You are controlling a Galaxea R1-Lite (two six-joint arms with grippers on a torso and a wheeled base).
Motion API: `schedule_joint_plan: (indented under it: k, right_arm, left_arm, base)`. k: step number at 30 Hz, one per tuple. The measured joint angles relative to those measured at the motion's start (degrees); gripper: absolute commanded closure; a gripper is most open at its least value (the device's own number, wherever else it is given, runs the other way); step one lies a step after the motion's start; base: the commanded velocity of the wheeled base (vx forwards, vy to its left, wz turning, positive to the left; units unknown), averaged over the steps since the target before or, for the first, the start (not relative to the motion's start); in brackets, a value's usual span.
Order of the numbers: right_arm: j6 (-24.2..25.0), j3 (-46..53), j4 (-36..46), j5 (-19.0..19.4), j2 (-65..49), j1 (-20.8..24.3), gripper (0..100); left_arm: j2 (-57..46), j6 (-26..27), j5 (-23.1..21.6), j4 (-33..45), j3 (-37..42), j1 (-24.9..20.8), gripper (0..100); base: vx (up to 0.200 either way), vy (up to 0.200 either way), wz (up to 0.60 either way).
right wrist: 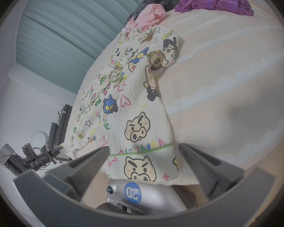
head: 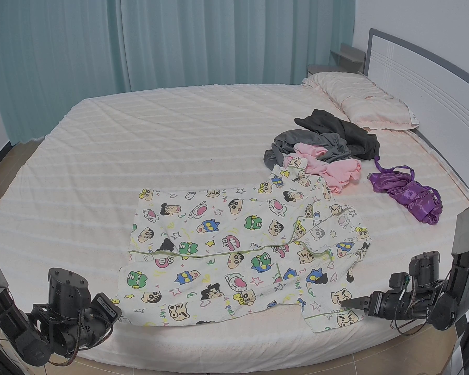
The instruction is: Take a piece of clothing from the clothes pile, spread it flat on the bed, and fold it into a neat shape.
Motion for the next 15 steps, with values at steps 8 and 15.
schedule_joint_plan:
  k: [8,15]
  right_arm:
    - [0.16,2.78,-1.52,-0.34,1.41,0.24,100]
    - [1.34,3.46,1.51,-1.55,-0.73,0.17,100]
  left_arm:
    - [-0.10,0.02,0.09,0.00,0.00,0.02,100]
    - [-0.35,0.30,0.29,-0.02,0.00,-0.15,100]
  base:
    - [0.000,0.000,0.00]
    - [0.000,0.000,0.00]
